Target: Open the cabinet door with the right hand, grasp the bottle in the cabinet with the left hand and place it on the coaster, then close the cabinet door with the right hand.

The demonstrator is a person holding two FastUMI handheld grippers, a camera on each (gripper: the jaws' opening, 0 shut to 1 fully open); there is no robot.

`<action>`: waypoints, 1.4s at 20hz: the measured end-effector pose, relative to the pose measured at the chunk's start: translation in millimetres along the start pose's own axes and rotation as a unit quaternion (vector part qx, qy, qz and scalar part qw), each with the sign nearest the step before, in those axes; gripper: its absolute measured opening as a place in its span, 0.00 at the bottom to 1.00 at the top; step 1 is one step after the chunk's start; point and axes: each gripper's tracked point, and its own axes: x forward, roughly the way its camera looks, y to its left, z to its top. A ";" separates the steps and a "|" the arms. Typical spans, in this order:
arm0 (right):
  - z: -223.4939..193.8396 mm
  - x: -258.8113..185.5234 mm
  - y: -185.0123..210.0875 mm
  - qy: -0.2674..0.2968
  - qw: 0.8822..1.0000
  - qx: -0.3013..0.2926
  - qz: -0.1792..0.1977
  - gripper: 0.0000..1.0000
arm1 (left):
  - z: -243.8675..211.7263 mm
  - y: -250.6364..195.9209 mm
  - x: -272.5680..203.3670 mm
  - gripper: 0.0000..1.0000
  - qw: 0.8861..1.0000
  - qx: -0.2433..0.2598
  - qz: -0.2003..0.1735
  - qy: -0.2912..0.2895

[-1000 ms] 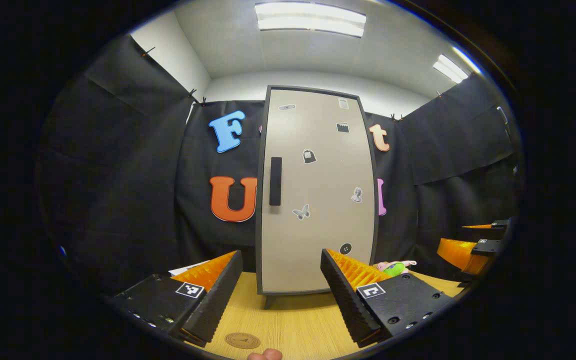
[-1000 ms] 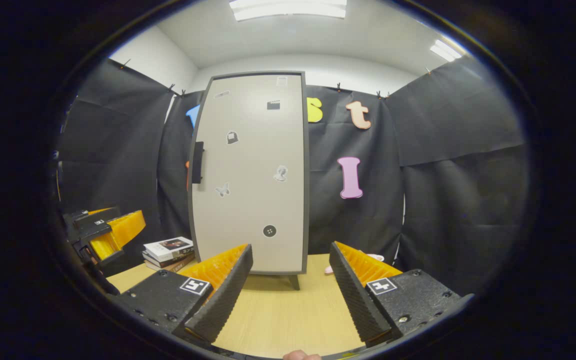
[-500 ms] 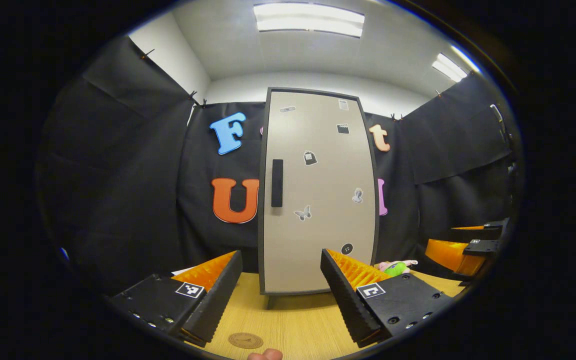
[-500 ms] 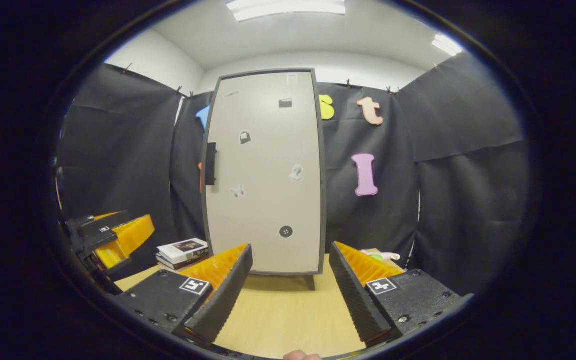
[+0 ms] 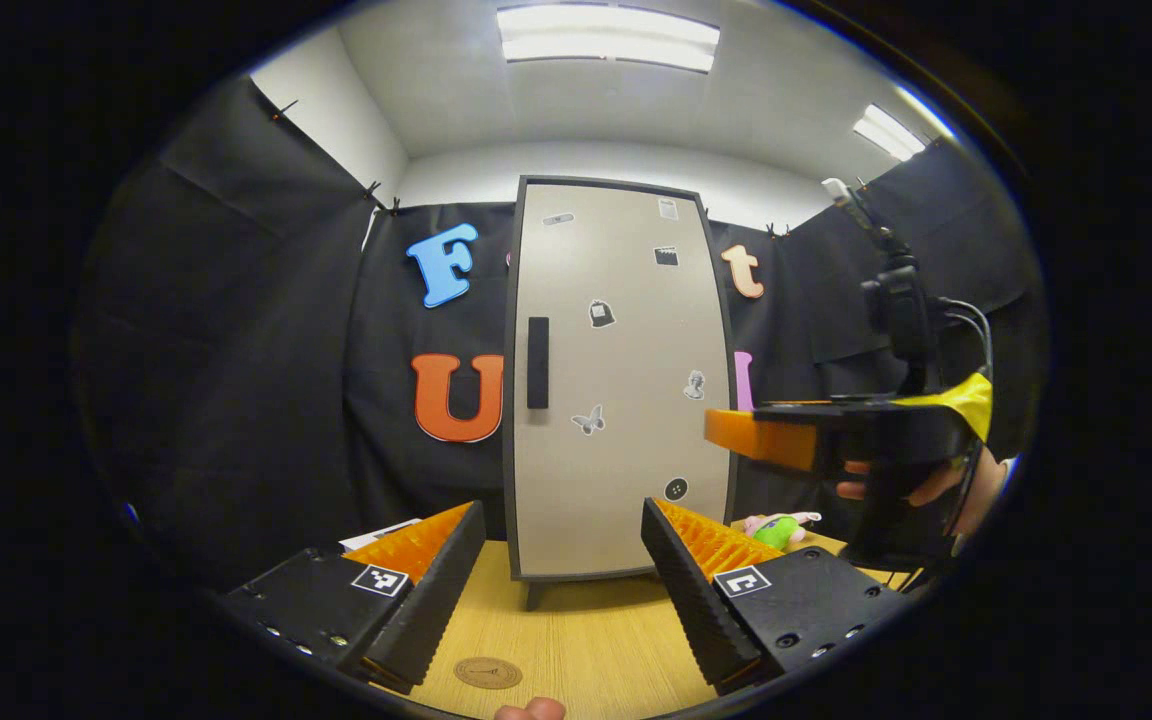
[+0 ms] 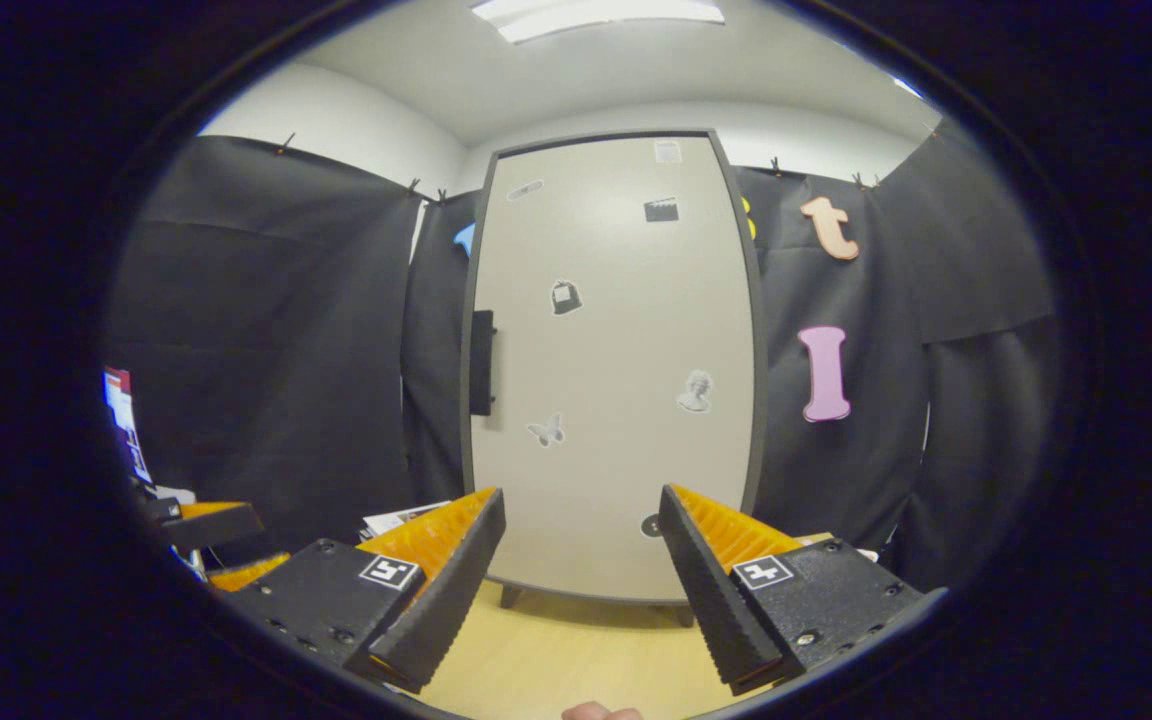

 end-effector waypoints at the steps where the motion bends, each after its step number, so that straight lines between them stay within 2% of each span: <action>1: 8.3 16.4 4.4 -0.001 1.000 -0.002 0.005 0.99 | -0.2 -0.6 -1.9 0.95 1.000 0.003 -0.003 0.001; 6: 44.1 90.5 36.0 0.005 0.999 -0.001 0.036 0.99 | 4.0 3.9 -7.4 0.95 1.000 0.009 0.003 -0.003; 10: 53.6 145.5 62.6 0.033 0.998 -0.002 0.052 0.99 | 3.5 7.7 -12.9 0.95 1.000 0.014 0.007 0.000; 14: 58.1 188.5 76.7 0.043 0.998 -0.018 0.047 0.99 | 1.2 6.9 -17.5 0.95 1.000 0.015 0.008 0.002; 20: 56.6 219.5 100.8 0.051 0.997 -0.013 0.053 0.99 | 3.3 12.1 -17.4 0.95 1.000 0.016 0.013 0.000; 25: 57.8 236.6 104.2 0.056 0.998 0.001 0.041 0.95 | 0.6 19.1 -15.2 0.95 1.000 0.015 0.020 0.005; 26: 61.5 238.3 106.9 0.048 0.998 0.008 0.043 0.94 | 2.1 20.6 -14.4 0.95 1.000 0.015 0.021 0.003; 28: 65.5 240.4 110.3 0.045 0.998 0.002 0.044 0.81 | 3.8 23.6 -13.3 0.95 1.000 0.013 0.025 0.001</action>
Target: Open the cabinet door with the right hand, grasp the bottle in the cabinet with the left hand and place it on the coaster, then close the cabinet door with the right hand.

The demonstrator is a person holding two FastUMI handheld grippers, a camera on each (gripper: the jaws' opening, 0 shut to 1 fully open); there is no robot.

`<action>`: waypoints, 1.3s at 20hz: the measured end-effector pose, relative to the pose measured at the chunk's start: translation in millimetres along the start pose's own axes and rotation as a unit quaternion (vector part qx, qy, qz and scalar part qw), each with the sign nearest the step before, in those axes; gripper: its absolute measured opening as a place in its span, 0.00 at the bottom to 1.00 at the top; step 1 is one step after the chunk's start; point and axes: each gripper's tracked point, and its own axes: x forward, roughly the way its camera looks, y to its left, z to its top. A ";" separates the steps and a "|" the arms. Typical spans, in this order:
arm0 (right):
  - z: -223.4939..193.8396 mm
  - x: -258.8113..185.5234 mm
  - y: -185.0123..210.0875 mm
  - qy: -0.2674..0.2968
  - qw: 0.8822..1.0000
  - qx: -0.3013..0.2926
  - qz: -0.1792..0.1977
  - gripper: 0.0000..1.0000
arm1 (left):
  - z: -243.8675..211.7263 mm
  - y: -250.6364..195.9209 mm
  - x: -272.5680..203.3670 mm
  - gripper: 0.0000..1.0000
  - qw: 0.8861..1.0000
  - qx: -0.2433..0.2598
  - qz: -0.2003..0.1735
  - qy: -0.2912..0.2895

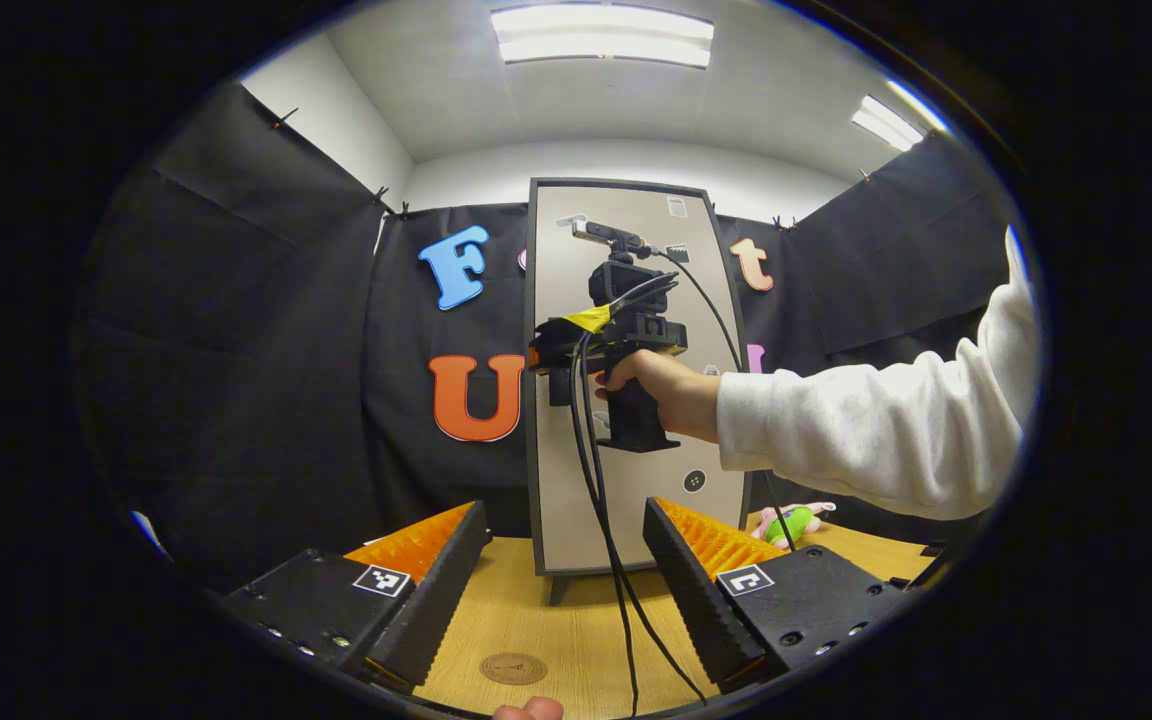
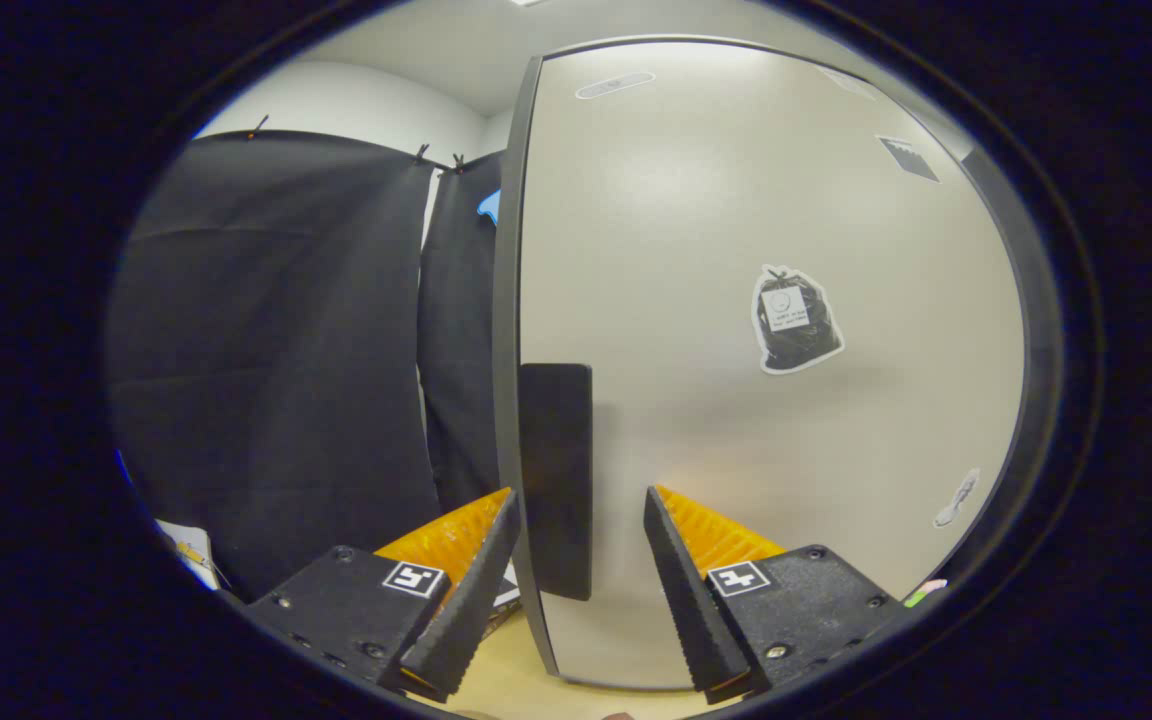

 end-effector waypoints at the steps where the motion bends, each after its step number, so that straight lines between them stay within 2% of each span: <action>1: -2.0 2.3 -1.2 0.001 1.000 -0.009 -0.005 0.80 | -1.5 0.7 1.5 0.95 1.000 -0.001 0.001 0.001; 4: -1.6 3.8 3.3 0.002 1.000 -0.023 -0.011 0.61 | -2.9 2.6 1.4 0.95 1.000 -0.004 0.002 0.003; 5: -4.2 5.2 5.8 0.004 1.000 -0.021 -0.007 0.60 | -3.2 3.8 2.4 0.95 1.000 -0.004 0.003 0.003; 6: -4.4 6.6 7.9 0.005 1.000 -0.021 -0.006 0.52 | -2.8 5.3 2.8 0.95 1.000 -0.004 0.005 0.002; 8: -4.8 6.2 8.5 -0.001 1.000 -0.017 -0.008 0.41 | -3.9 7.9 2.9 0.95 1.000 -0.005 0.009 0.002; 11: -7.8 10.6 7.5 0.005 1.000 -0.009 -0.005 0.36 | -5.3 13.6 3.2 0.95 1.000 -0.007 0.014 0.003; 14: -7.1 9.4 6.1 0.013 1.000 -0.014 0.004 0.22 | -6.7 13.9 4.5 0.95 1.000 -0.010 0.014 0.006; 18: -6.7 2.4 9.5 0.001 1.000 -0.008 0.018 0.16 | -4.1 18.0 3.0 0.95 1.000 -0.007 0.018 0.001; 20: -6.9 -6.7 11.2 0.000 0.999 -0.023 0.022 0.17 | -5.4 19.8 5.1 0.95 1.000 -0.011 0.020 0.001; 26: -7.8 -71.8 15.5 -0.006 0.998 -0.023 0.057 0.16 | -7.4 22.4 0.1 0.95 1.000 -0.014 0.026 0.003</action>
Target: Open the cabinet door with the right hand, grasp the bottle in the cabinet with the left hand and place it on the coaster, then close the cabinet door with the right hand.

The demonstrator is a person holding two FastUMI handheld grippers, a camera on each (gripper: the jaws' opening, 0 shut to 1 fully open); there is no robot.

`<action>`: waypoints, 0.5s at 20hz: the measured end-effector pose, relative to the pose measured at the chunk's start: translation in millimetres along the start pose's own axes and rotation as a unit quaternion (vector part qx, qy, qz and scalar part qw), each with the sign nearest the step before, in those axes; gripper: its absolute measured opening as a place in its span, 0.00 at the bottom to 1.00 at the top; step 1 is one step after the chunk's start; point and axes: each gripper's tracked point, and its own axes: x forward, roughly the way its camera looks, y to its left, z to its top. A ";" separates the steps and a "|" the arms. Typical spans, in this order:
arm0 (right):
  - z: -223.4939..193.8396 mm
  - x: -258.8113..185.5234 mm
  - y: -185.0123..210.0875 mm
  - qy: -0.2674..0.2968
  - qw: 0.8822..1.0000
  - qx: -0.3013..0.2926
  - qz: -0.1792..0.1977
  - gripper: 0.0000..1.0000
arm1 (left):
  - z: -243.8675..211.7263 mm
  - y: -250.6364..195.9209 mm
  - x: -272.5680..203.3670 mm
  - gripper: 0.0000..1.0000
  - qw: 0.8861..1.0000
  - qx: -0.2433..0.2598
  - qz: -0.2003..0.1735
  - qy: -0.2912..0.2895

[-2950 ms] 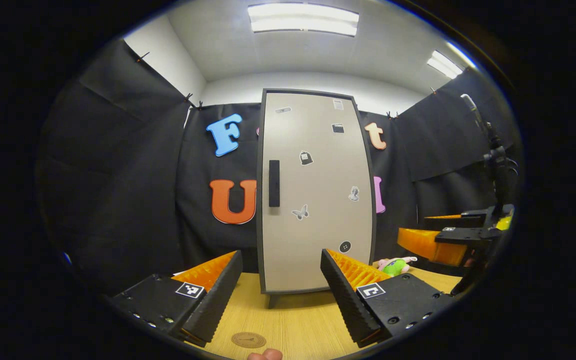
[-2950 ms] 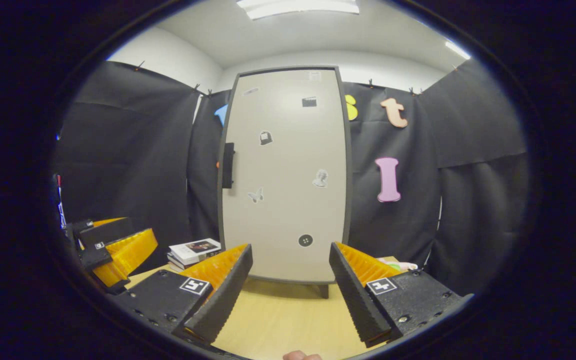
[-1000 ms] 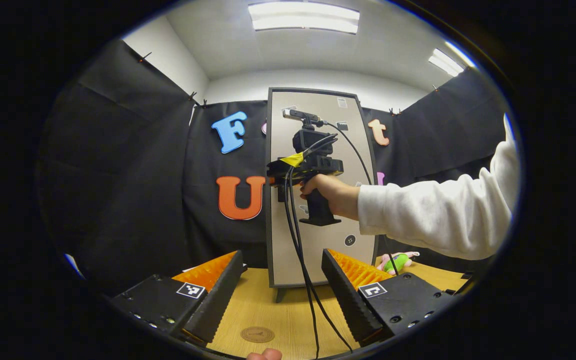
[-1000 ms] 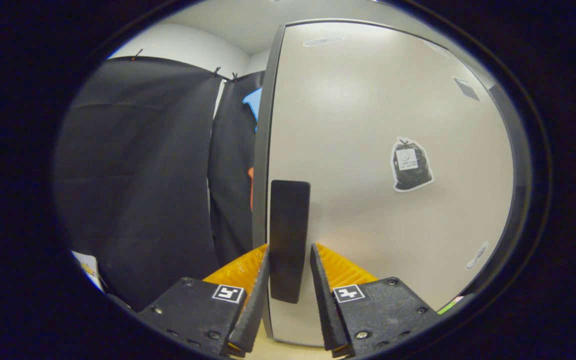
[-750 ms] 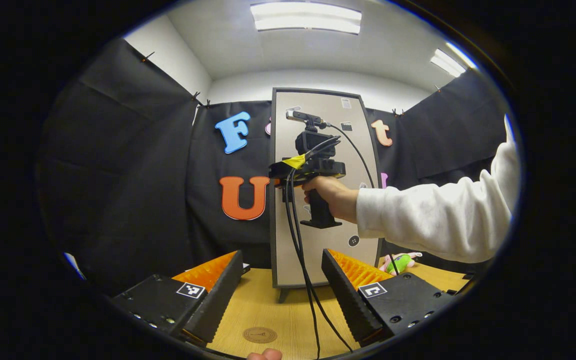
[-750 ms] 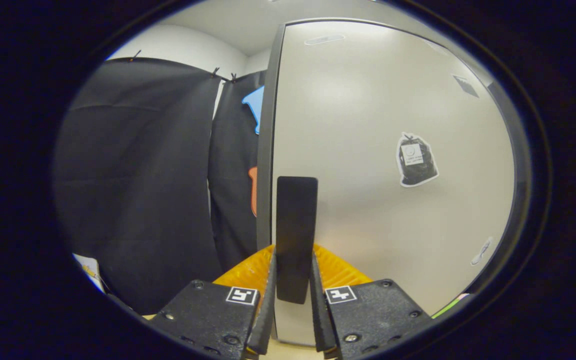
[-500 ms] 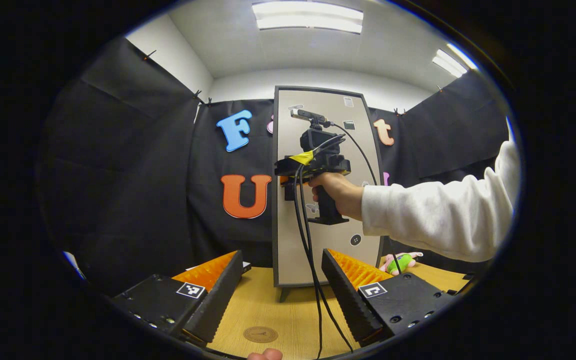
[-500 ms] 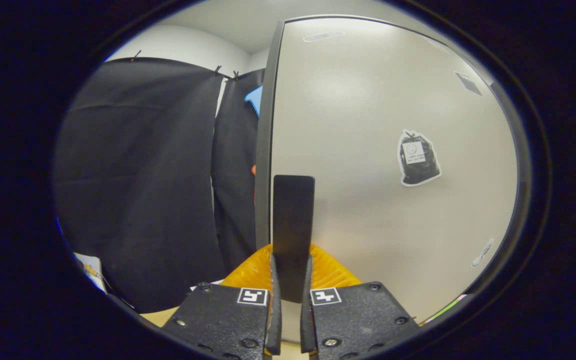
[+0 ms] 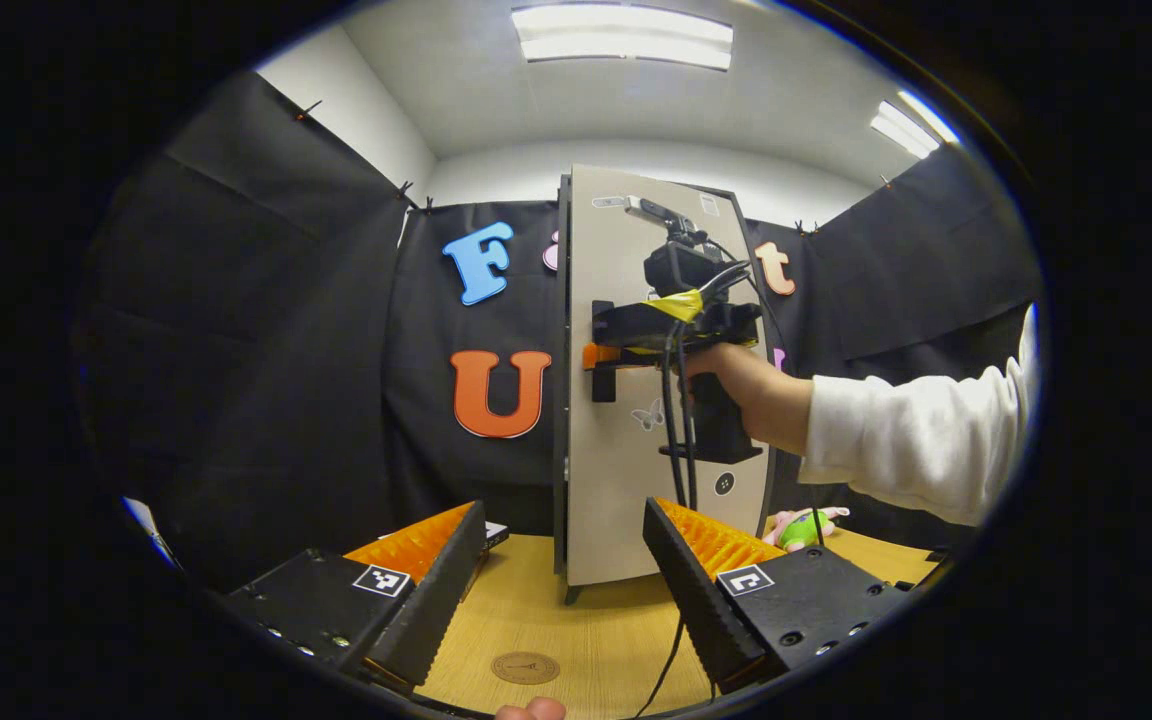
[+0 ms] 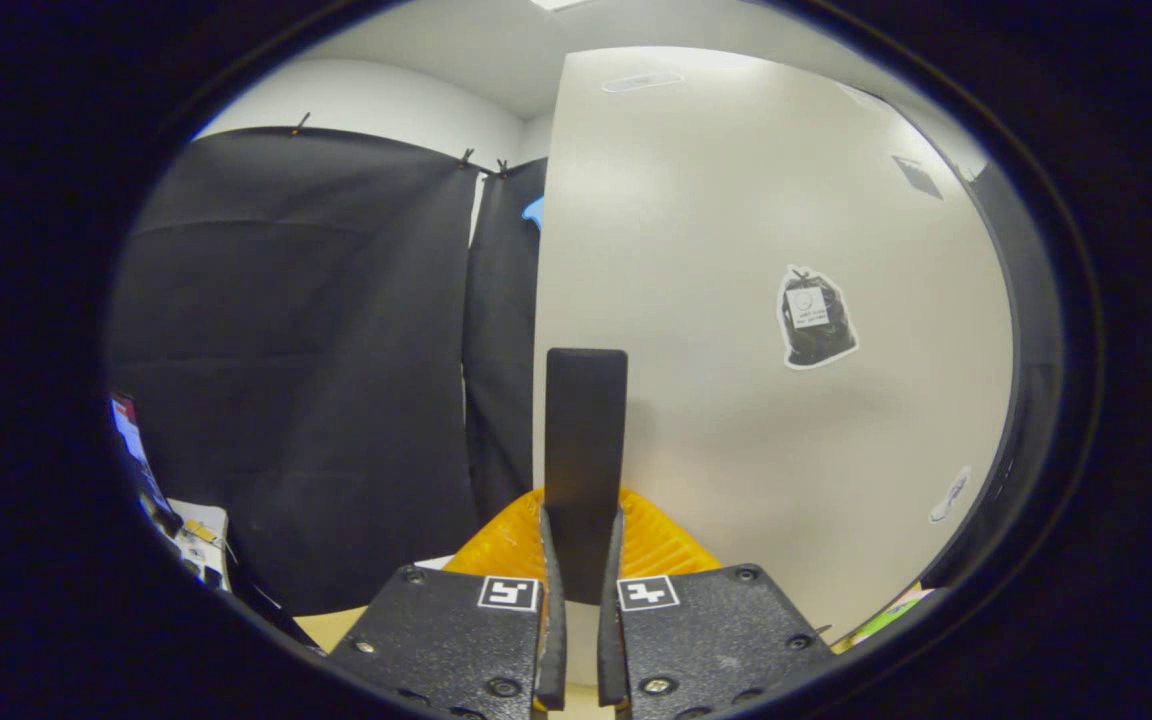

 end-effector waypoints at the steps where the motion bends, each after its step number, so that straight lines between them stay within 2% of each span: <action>1: -1.9 -10.2 2.1 -0.001 1.000 0.003 0.001 0.16 | -0.9 -0.1 -1.9 0.95 1.000 -0.001 0.000 0.002; 10: -2.8 -121.3 -6.4 -0.015 1.000 0.014 0.012 0.16 | -2.1 -9.6 -12.4 0.96 1.000 -0.010 -0.012 0.004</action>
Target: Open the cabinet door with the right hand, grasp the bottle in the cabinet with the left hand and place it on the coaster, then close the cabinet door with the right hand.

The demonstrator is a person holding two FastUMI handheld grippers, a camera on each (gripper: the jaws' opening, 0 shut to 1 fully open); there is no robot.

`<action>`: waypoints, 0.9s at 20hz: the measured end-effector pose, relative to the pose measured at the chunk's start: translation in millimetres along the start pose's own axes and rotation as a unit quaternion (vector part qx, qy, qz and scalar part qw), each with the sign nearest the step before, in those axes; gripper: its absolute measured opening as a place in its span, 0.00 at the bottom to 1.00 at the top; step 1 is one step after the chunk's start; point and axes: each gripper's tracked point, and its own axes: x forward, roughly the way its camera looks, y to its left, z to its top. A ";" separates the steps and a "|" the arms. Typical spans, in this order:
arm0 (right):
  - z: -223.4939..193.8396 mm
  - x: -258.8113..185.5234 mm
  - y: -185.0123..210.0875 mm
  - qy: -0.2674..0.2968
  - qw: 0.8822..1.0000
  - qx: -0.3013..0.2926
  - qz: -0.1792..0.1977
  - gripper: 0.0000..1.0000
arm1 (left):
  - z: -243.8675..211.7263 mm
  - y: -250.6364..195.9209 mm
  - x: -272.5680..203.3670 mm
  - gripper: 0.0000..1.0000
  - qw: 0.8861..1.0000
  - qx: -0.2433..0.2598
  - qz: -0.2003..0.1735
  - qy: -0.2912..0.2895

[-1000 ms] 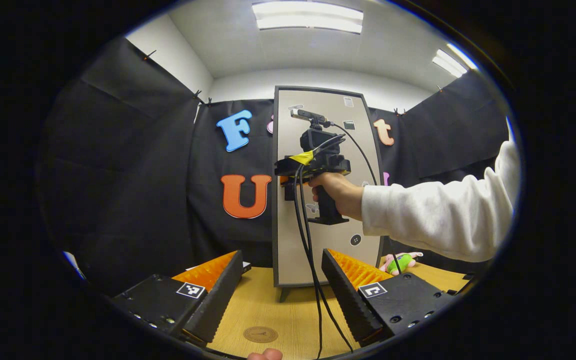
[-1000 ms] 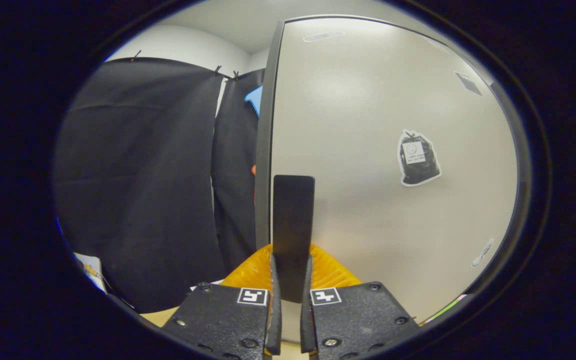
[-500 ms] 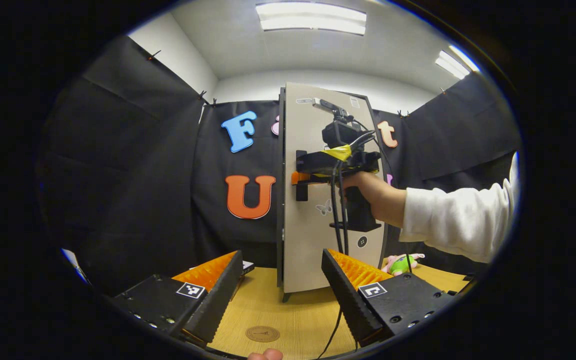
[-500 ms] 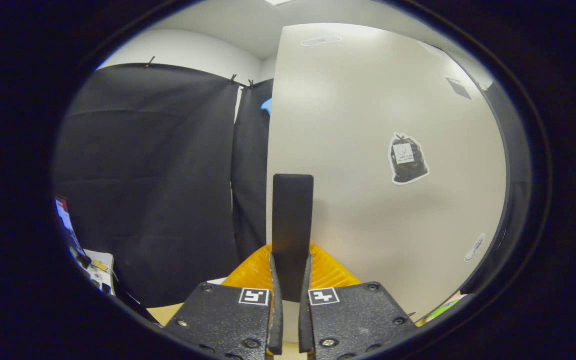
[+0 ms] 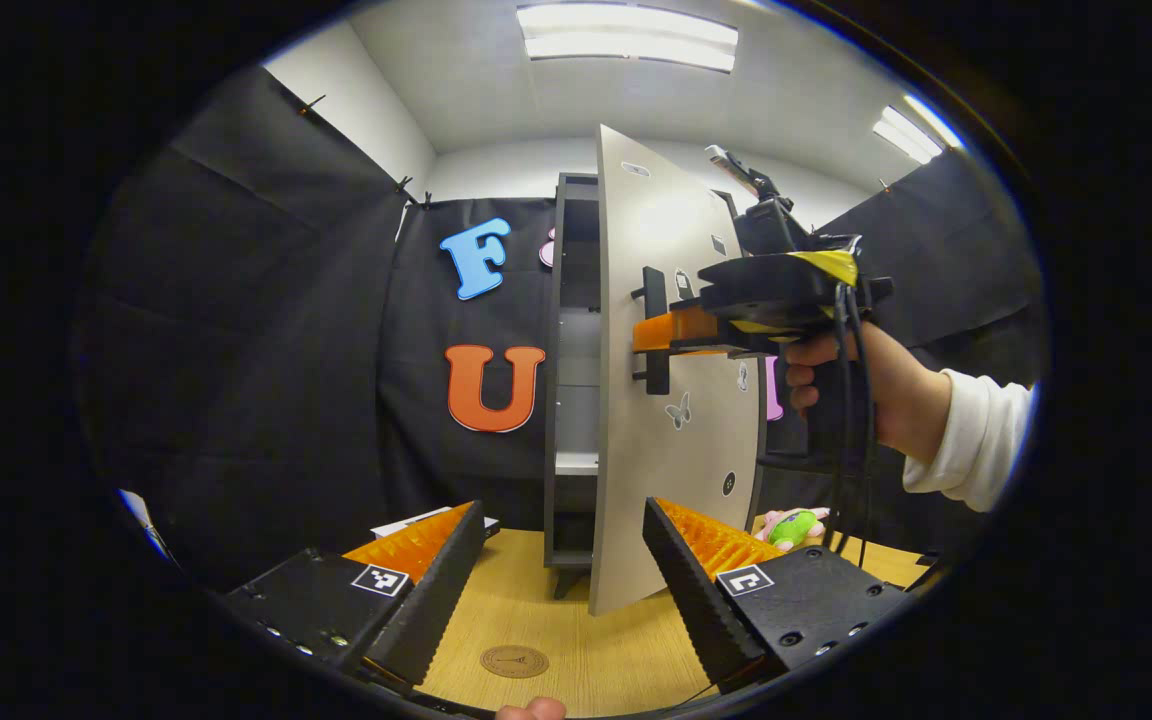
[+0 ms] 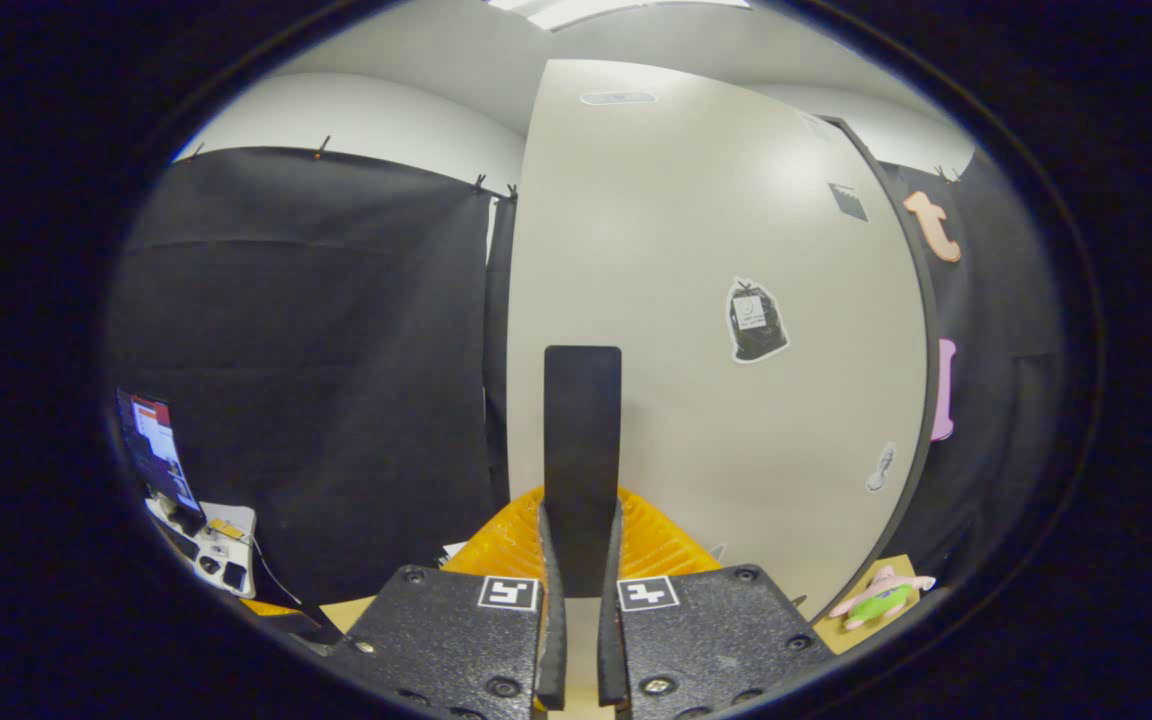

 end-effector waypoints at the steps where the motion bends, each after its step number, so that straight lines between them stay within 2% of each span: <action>1: 0.0 -15.1 -3.9 -0.004 1.000 0.001 -0.002 0.16 | -0.3 -1.1 -0.3 0.96 1.000 0.000 -0.002 0.000; 6: -3.6 -69.2 -20.8 -0.010 1.000 0.004 -0.025 0.16 | -1.1 -12.7 0.2 0.96 1.000 -0.008 -0.018 0.001; 10: -4.2 -92.1 -34.9 -0.013 0.999 -0.001 -0.049 0.16 | -3.2 -24.9 2.8 0.95 0.999 -0.007 -0.032 0.003; 18: -6.8 -137.2 -74.0 -0.025 0.992 0.006 -0.124 0.15 | 1.0 -64.4 3.9 0.96 0.997 -0.014 -0.077 0.001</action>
